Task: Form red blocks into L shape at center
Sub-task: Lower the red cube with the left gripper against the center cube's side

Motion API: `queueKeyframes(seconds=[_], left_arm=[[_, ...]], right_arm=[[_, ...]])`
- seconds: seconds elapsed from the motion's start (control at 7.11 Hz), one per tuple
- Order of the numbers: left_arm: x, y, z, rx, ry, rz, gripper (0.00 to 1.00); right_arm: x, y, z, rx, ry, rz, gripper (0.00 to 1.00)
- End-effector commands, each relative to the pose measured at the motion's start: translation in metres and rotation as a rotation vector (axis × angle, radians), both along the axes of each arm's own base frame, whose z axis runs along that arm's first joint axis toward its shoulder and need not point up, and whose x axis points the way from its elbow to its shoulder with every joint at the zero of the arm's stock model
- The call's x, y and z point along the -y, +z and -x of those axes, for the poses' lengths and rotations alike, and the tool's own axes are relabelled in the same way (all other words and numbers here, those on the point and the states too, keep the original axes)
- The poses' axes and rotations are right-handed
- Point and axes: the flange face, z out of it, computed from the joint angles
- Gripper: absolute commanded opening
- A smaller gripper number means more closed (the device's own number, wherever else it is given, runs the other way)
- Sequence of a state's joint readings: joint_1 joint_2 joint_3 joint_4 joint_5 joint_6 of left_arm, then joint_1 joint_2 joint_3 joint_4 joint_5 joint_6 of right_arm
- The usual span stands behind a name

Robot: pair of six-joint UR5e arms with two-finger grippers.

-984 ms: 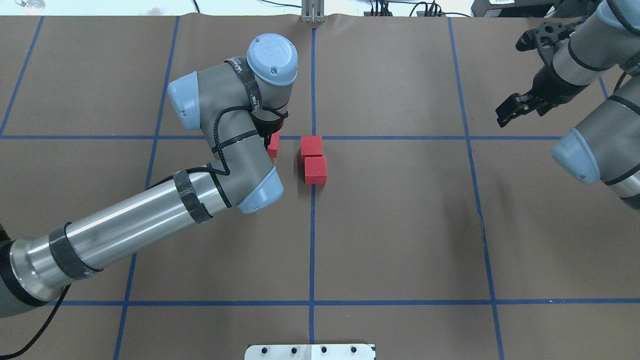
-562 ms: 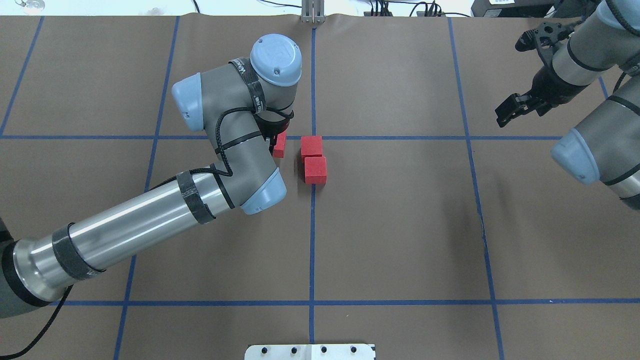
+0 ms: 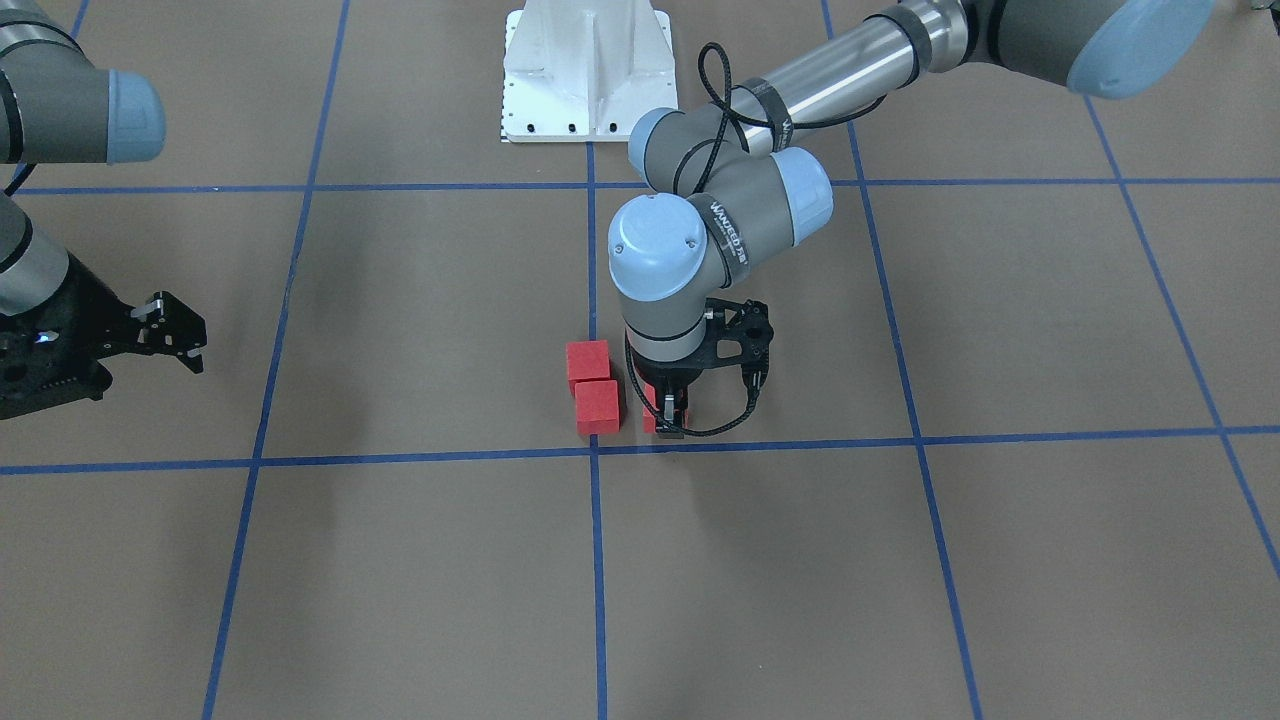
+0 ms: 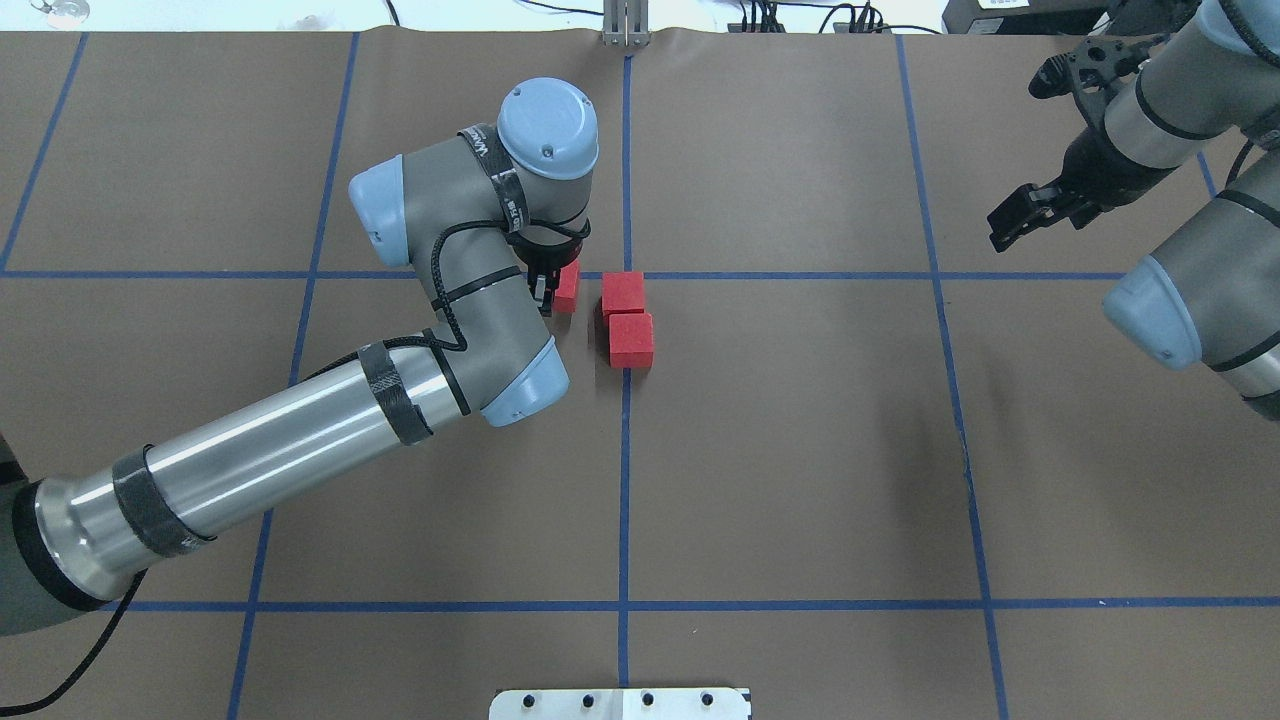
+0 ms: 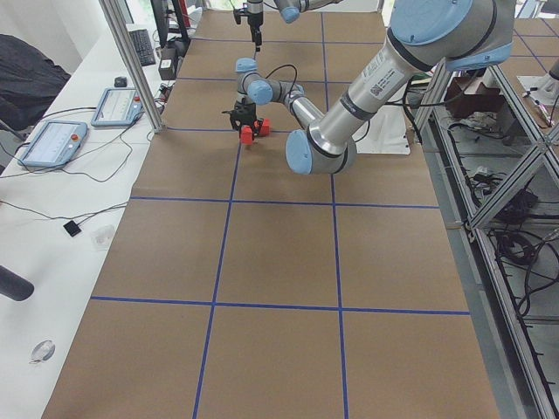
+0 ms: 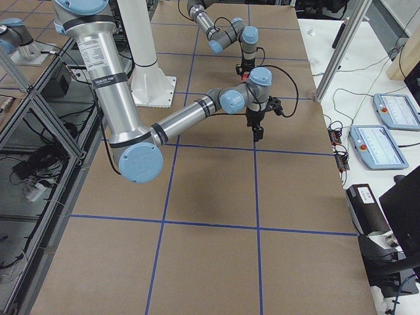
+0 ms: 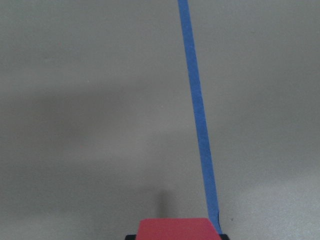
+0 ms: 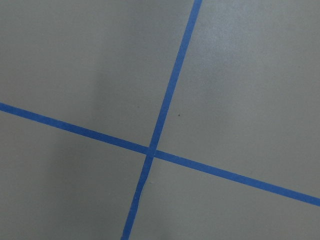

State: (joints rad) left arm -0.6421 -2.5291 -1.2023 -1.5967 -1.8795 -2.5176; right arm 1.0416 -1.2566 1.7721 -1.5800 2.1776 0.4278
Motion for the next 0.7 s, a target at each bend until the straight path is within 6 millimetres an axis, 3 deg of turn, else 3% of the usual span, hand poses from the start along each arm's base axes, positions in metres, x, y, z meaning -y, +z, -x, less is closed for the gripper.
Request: queueKeyframes(seconds=[0.0,0.56], left_arm=[[-0.002,0.005,-0.007,-0.002,0.004,0.003,0.0],[-0.007,-0.016,-0.02,-0.019,0.026,0.009,0.0]], right_arm=[[0.0,-0.001,0.0,0.001,0.0,-0.001,0.99],[-0.001,0.001,0.0,0.0,-0.001,0.001,0.99]])
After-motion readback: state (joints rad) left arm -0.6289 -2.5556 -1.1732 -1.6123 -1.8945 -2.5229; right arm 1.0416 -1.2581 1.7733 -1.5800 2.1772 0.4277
